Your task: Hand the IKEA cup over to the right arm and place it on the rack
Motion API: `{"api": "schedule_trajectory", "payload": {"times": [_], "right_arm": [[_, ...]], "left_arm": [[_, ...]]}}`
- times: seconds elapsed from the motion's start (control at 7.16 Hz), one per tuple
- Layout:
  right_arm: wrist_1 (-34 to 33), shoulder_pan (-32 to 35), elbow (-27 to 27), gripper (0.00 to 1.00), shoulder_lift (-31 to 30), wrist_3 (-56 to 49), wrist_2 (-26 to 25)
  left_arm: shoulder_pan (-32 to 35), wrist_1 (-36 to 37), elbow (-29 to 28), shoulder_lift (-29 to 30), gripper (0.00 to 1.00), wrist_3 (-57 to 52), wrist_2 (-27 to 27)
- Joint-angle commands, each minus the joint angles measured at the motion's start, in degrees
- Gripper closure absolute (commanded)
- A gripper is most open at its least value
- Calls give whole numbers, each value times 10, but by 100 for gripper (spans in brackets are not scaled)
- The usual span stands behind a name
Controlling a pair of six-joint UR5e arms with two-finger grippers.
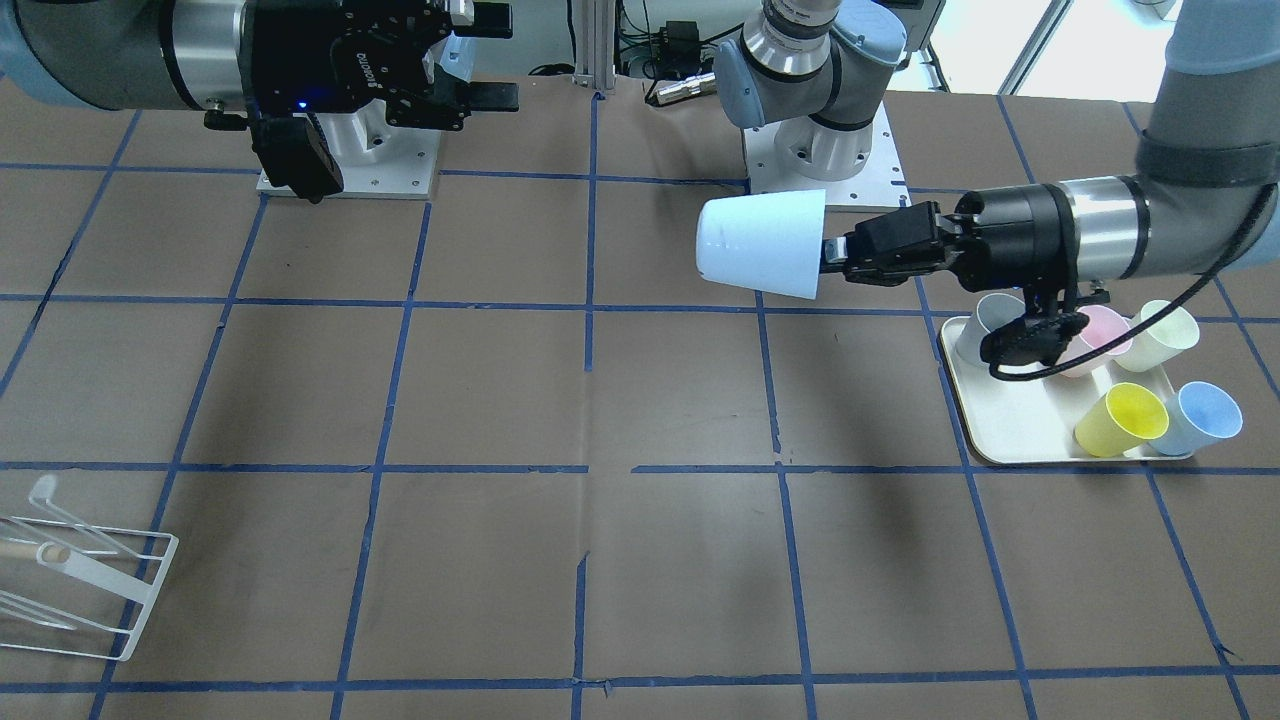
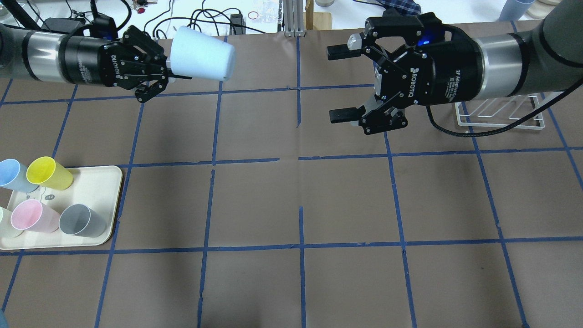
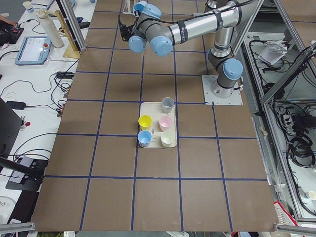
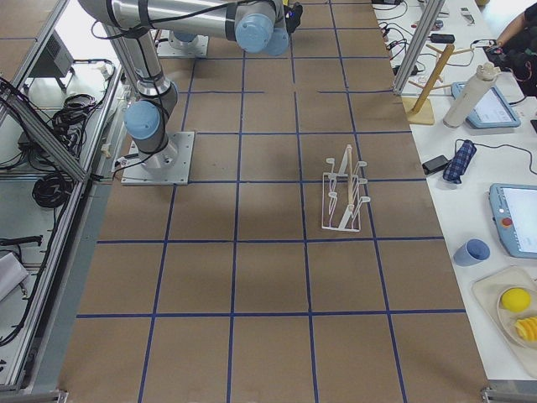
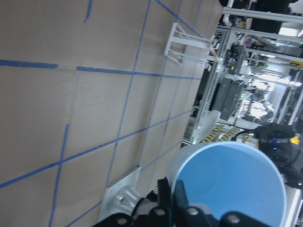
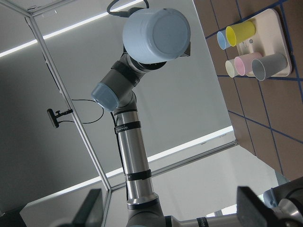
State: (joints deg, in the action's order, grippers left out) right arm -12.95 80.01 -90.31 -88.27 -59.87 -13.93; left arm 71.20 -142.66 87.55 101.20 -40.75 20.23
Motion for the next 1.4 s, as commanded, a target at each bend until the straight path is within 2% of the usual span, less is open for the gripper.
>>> {"api": "schedule_trajectory", "payload": {"times": [0.0,0.14,0.28,0.42,0.7,1.26], "right_arm": [[0,1,-1,0,1,-2,29],[-1,1,-2,0,1,-2,34],[-1,1,-2,0,1,-3,34],[-3,1,-5,0,6,-3,41],[-10,-1,-5,0,17,-3,81],[-33,2,-6,0,26,-6,81]], "left_arm": [[52,-15,52,-21,100,-18,-107],[73,-15,82,-30,100,-29,-152],[82,-15,102,-36,100,-37,-169],[95,-15,112,-47,100,-39,-174],[98,-62,116,-69,100,-43,-175],[102,-79,117,-83,100,-46,-176]]}}
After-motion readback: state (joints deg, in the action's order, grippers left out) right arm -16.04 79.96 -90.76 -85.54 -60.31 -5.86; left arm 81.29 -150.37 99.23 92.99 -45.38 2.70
